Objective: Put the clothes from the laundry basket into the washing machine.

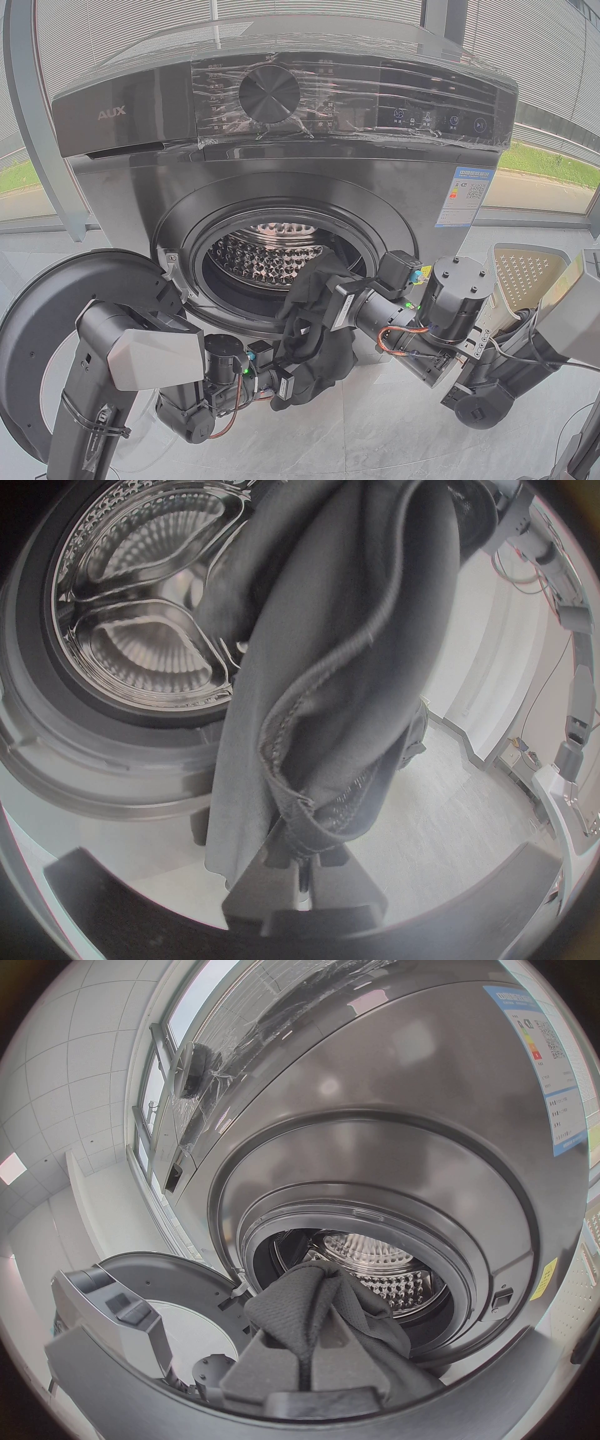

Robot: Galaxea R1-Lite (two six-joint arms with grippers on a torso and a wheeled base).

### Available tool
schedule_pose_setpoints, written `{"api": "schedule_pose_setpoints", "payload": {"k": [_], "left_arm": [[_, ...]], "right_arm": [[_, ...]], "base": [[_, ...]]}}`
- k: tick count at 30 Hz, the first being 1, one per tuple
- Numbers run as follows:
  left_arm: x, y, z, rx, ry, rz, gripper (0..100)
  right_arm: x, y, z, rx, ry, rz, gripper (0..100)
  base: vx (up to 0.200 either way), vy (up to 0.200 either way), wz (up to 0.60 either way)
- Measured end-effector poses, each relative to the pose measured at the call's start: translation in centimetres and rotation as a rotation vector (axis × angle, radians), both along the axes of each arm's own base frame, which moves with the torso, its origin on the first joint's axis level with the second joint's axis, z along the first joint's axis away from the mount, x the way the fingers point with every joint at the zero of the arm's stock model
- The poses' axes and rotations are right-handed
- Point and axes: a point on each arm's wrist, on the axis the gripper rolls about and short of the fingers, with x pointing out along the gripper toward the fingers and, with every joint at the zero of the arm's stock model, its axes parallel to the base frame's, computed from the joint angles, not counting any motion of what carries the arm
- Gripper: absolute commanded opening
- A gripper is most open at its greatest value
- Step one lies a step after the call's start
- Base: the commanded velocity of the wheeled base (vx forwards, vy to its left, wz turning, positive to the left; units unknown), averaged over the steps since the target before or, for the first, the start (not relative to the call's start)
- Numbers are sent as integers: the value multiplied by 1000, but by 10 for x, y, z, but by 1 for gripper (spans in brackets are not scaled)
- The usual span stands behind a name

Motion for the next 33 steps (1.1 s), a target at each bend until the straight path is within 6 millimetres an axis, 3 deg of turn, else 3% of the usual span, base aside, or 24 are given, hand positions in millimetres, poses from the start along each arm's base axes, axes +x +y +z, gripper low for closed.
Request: {"api": "schedule_pose_setpoints", "payload": {"k": [7, 14, 20, 25, 31, 32, 33], "left_arm": [[-11, 11, 32, -16, -28, 11, 0], [-35, 39, 80, -30, -68, 37, 0], [-60, 60, 118, -58, -127, 44, 0], [-73, 69, 130, -62, -148, 35, 0], [-78, 73, 133, -62, -152, 33, 0], [-78, 73, 134, -63, -154, 33, 0], [-78, 74, 134, -64, -155, 34, 0]], "right_arm": [[9, -8, -3, -7, 8, -35, 0], [16, -25, -13, -28, 41, -88, 0], [9, -46, -29, -16, 99, -98, 0], [-8, -58, -41, 4, 132, -67, 0], [-20, -57, -51, 7, 183, -30, 0], [-21, -56, -52, 4, 187, -27, 100], [-21, -56, -53, 2, 190, -26, 100]], "base": [[0, 0, 0], [0, 0, 0], [0, 0, 0], [0, 0, 0], [0, 0, 0], [0, 0, 0], [0, 0, 0]]}}
